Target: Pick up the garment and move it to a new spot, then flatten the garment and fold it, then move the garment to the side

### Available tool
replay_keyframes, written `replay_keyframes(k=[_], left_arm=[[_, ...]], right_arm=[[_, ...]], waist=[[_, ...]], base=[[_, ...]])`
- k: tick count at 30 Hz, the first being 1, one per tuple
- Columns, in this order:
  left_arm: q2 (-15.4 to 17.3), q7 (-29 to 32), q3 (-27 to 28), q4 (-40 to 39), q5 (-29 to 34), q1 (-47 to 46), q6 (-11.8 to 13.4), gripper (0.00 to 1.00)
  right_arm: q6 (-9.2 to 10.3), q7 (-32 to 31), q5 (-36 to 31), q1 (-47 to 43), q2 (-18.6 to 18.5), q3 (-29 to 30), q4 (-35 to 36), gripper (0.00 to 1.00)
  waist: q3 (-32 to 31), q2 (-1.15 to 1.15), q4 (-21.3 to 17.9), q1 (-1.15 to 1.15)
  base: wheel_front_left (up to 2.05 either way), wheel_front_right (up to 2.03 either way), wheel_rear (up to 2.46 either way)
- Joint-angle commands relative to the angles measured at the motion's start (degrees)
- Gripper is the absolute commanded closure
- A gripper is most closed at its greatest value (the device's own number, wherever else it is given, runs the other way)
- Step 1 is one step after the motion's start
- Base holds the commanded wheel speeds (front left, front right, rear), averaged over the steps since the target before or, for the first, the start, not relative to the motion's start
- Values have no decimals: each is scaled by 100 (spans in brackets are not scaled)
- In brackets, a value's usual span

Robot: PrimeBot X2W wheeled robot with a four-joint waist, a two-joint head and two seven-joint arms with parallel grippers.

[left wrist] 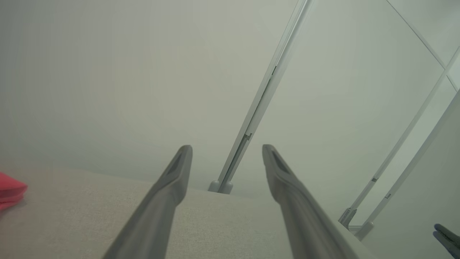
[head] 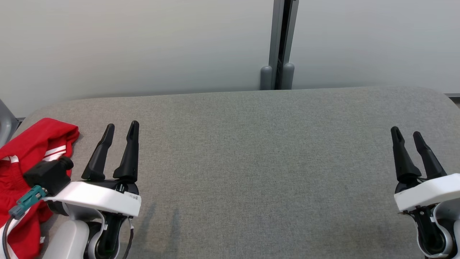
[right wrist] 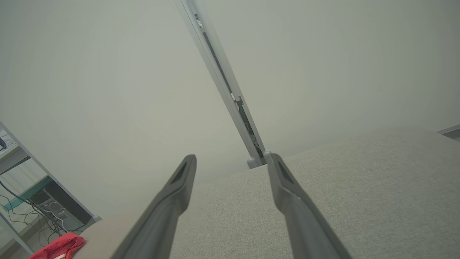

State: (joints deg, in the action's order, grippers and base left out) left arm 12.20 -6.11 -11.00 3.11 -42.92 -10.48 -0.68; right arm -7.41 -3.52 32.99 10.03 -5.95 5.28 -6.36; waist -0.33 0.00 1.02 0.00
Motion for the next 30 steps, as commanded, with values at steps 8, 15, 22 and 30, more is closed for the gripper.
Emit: replay_keyframes(k=[8, 15, 22, 30], left_arm=[[100, 140, 150, -34, 499, 123, 177, 0], [113, 119, 236, 54, 880, 227, 298, 0], [115, 52, 248, 187, 1250, 316, 385, 0], [96, 51, 233, 333, 1573, 369, 418, 0]], right_arm=[[-10, 197, -598, 103, -31, -199, -100, 0], [-10, 379, -1044, 61, 49, -307, -283, 0], [-11, 587, -1412, 48, 107, -398, -479, 0], [-11, 804, -1730, 28, 174, -480, -702, 0]], waist=[[-5, 0, 31, 0], [-8, 0, 46, 0], [-19, 0, 36, 0], [-34, 0, 35, 0]], base=[[0, 0, 0], [0, 0, 0], [0, 0, 0], [0, 0, 0]])
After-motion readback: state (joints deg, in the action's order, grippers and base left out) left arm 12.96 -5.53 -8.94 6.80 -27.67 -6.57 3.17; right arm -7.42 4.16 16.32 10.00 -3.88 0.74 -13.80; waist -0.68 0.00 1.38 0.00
